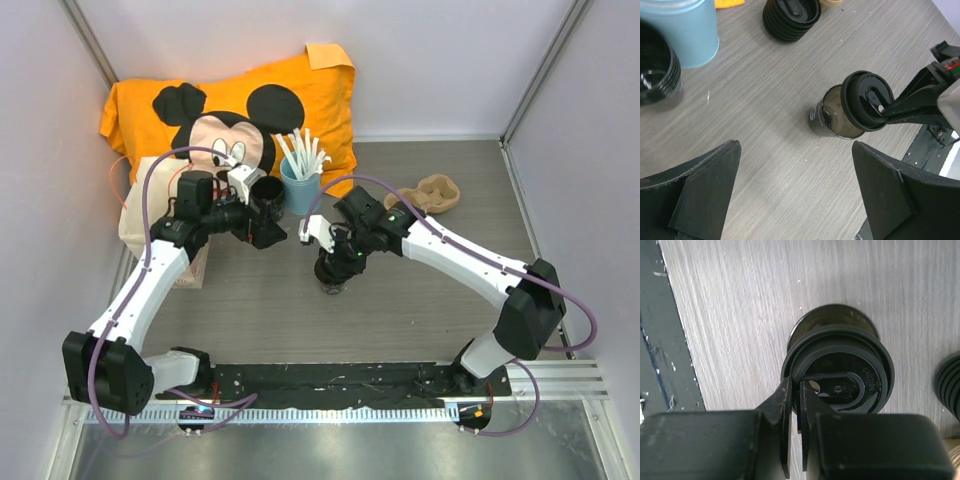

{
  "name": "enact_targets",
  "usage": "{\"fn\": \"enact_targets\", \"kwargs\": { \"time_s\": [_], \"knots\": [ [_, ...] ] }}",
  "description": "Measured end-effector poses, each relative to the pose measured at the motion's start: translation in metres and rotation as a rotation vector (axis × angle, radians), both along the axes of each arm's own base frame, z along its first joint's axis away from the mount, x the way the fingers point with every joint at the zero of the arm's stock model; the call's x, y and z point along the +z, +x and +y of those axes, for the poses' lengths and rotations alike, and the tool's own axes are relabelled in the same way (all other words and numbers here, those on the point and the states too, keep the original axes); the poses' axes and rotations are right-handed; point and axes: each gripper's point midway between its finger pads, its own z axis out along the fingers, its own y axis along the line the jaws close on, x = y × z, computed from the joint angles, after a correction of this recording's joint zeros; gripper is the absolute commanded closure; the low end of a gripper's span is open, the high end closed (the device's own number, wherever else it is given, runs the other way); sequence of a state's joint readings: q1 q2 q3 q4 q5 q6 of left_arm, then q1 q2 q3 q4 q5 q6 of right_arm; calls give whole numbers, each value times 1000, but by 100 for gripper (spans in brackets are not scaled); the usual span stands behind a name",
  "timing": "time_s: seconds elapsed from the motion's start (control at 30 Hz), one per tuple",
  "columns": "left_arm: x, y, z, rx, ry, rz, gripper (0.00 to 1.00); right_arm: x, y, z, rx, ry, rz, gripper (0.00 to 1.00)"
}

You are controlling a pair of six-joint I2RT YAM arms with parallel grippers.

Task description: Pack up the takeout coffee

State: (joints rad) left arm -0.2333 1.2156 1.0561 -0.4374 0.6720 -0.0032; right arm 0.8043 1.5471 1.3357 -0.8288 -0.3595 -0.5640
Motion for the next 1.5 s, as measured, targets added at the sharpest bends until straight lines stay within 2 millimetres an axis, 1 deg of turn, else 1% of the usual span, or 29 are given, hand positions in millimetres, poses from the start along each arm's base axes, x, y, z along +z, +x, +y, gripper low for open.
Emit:
{"fn": "enact_targets", "kwargs": {
  "time_s": [0.07, 0.13, 0.23, 0.33, 0.6, 0.73, 0.87, 1.17, 1.4, 1.5],
  "knots": [
    [-4, 1, 6, 26, -9, 24, 3, 0, 2, 3, -8, 8, -1, 99],
    [-5, 5, 14, 66, -28, 42, 3, -2, 3, 5, -14, 11, 4, 99],
    [1, 14, 28, 122, -62, 39, 3, -7, 5, 8, -18, 6, 13, 99],
    [7, 18, 36, 155, -78, 24, 3, -13, 5, 10, -20, 0, 23, 99],
    [20, 19, 41, 179, -107, -2, 4, -25, 3, 19, -8, -36, 41, 99],
    [22, 21, 45, 192, -120, -2, 4, -24, 0, 22, 3, -46, 36, 99],
    [22, 20, 44, 190, -129, 5, 4, -19, 1, 24, 2, -49, 17, 99],
    [23, 19, 43, 178, -138, 6, 5, -23, 2, 18, -6, -95, 2, 99],
    [23, 19, 44, 179, -141, 7, 5, -24, 2, 17, -6, -104, 1, 99],
    [23, 19, 44, 177, -143, 7, 5, -28, 1, 18, -5, -113, 8, 99]
  ]
}}
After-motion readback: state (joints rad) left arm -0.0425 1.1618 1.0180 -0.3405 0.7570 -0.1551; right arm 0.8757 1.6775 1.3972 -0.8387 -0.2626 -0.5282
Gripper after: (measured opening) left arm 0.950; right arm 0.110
